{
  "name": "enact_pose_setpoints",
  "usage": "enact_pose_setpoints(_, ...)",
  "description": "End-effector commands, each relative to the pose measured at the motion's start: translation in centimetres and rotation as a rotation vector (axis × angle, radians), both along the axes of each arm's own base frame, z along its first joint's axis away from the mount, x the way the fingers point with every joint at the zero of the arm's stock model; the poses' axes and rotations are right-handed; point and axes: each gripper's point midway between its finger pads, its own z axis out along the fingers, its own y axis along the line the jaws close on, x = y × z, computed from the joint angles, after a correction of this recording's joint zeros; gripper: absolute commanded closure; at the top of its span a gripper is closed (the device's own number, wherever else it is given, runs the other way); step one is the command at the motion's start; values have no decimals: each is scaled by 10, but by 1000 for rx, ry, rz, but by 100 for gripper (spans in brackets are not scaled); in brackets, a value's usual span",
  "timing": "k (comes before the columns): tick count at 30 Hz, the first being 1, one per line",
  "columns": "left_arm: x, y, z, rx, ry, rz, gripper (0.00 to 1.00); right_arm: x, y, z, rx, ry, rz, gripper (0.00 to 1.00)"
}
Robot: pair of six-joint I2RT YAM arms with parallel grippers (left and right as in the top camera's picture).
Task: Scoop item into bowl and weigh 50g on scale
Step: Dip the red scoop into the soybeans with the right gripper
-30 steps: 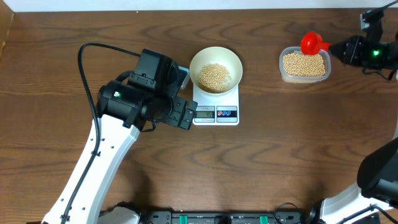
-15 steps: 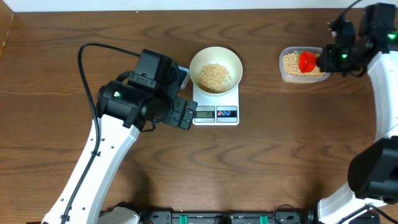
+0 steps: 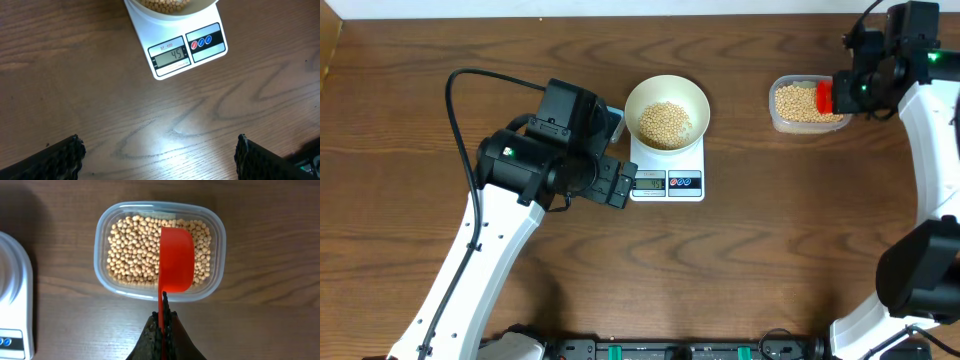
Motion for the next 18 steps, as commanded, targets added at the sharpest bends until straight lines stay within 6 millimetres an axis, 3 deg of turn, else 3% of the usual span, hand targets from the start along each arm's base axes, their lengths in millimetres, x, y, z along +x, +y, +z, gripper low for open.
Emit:
enact_pose_setpoints(1,-2,3,-2,15,-2,-9,2,5,-1,-5,-16,2,10,99)
enact_pose_setpoints(18,-2,3,-2,15,-2,-9,2,16,20,-34,125,39,47,99)
